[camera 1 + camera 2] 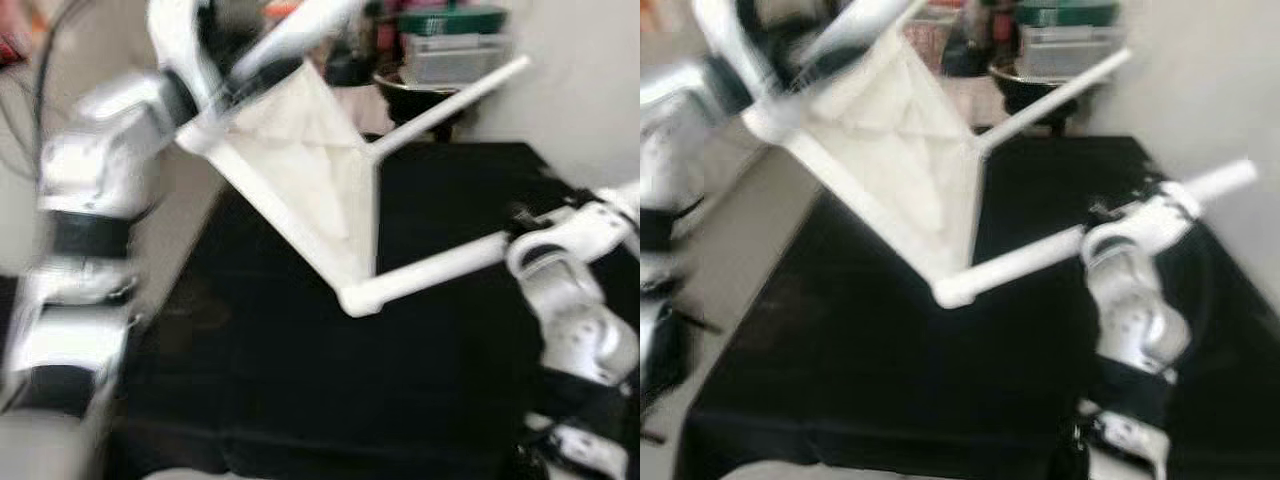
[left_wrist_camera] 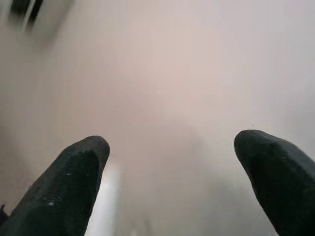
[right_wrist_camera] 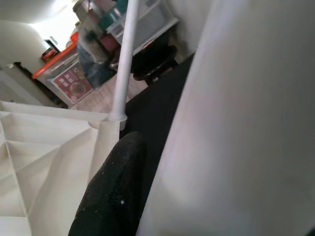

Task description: Building children table

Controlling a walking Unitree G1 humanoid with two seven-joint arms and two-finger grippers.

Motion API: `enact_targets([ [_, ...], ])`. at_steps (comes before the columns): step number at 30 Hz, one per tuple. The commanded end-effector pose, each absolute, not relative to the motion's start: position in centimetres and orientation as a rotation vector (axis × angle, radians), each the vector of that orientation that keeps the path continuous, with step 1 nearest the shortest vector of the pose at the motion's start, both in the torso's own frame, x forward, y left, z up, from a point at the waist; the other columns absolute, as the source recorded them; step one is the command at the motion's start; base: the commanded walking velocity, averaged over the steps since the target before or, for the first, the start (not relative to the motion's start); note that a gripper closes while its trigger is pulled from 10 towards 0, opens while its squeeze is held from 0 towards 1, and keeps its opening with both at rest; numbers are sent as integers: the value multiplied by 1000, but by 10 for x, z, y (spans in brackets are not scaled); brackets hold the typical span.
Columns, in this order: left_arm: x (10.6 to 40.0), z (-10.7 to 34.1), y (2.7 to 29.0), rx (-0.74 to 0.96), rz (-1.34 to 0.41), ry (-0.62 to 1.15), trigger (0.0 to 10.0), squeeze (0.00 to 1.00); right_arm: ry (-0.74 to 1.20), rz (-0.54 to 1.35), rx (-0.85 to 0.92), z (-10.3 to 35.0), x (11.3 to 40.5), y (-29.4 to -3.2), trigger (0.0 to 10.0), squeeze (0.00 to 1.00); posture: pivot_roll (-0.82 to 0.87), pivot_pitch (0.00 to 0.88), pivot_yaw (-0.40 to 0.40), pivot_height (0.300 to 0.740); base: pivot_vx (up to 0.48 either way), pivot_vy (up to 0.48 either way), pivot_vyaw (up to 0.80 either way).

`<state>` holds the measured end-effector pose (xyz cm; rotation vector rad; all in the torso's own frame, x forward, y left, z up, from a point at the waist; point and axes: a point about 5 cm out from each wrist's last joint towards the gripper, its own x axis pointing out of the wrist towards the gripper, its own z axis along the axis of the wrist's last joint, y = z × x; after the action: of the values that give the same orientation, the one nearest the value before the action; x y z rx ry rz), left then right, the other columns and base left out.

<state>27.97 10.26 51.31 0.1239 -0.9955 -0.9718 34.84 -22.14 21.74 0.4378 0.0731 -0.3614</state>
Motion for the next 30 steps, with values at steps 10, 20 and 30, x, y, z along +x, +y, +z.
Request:
enact_targets([
  [10, 296, 490, 108, 81, -978, -902, 10000, 0, 671, -745, 60, 60, 296, -258, 10000, 0, -31, 57, 51, 740, 0, 0, 0],
  [20, 290, 460, 130, 60, -877, -849, 10000, 0, 727, -762, 26, 35, 287, -258, 10000, 0, -20, 79, 34, 740, 0, 0, 0],
  [30, 293, 423, 162, 17, -664, -788, 10000, 0, 627, -678, -102, 51, 300, -258, 10000, 0, -27, 95, 8, 740, 0, 0, 0],
])
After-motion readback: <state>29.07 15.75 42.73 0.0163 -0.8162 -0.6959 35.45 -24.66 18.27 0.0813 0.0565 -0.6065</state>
